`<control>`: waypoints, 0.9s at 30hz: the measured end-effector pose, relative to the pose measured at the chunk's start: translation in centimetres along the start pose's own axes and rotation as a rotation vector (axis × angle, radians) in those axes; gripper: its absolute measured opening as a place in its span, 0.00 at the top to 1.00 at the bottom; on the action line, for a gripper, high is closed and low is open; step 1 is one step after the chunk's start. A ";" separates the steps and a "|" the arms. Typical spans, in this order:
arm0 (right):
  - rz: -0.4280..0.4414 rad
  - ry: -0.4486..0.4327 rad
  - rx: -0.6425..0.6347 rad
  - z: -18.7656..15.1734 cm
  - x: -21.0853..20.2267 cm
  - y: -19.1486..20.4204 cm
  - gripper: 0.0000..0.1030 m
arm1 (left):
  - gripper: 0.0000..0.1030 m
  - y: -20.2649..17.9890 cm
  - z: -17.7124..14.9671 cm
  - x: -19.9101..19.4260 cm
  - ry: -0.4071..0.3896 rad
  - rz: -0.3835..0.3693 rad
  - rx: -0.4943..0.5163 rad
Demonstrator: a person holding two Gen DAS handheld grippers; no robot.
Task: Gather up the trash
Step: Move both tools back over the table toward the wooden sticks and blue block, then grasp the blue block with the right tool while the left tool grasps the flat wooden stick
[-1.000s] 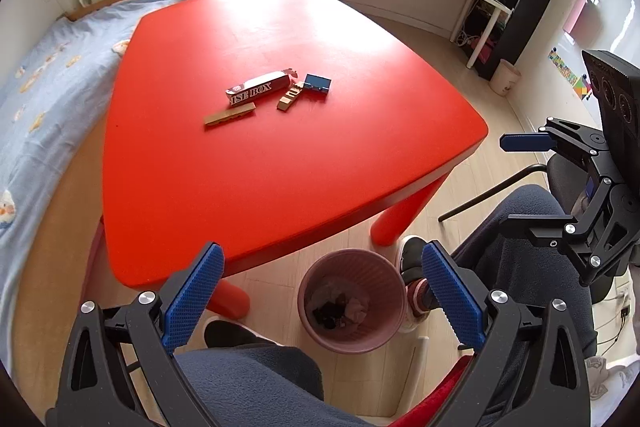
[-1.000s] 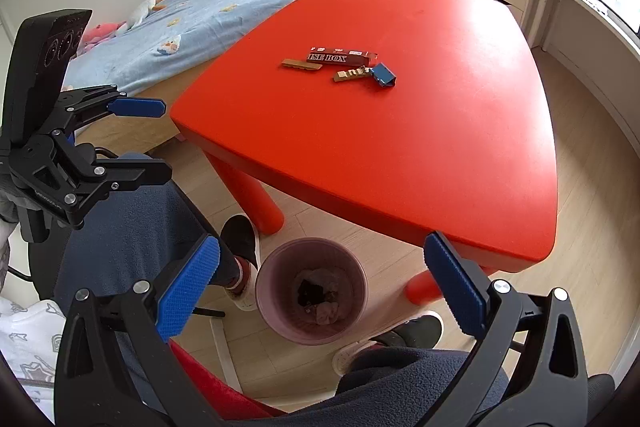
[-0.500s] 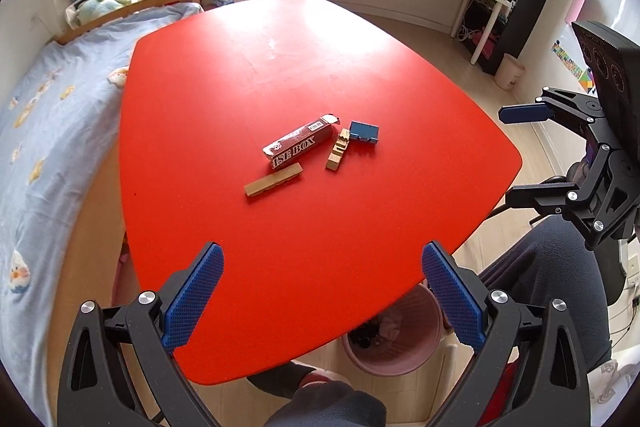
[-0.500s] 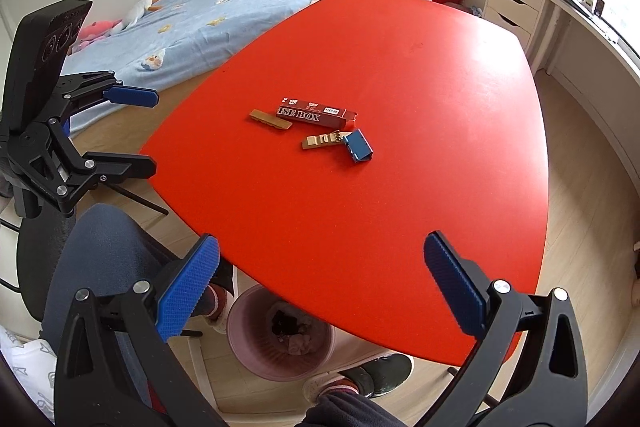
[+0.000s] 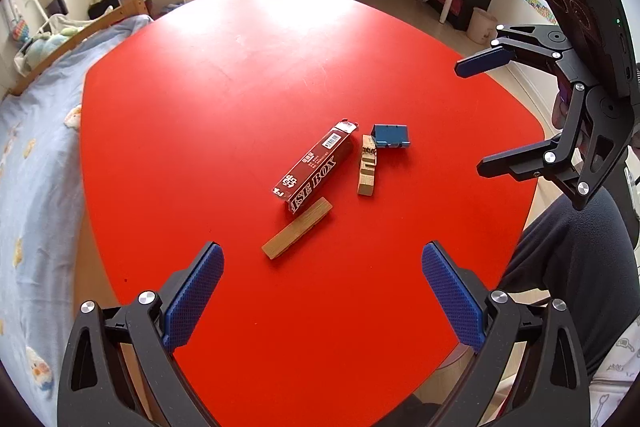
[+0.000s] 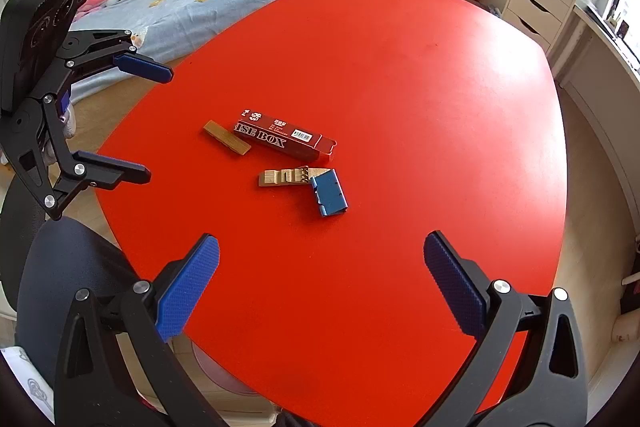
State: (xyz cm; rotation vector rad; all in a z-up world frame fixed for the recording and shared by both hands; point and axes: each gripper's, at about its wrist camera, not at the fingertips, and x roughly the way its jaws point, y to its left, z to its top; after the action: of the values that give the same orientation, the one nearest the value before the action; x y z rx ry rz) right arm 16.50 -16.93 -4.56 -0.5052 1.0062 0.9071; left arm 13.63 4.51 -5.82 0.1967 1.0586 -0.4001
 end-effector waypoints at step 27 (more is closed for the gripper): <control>0.006 0.020 -0.026 1.1 5.6 -1.0 0.45 | 0.32 0.2 -1.5 4.2 0.045 -0.003 0.065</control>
State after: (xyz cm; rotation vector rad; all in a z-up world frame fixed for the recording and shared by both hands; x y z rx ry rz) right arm 19.20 -14.44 -9.04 -0.5338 1.0153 0.9231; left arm 14.31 4.27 -10.25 0.2629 1.0915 -0.4346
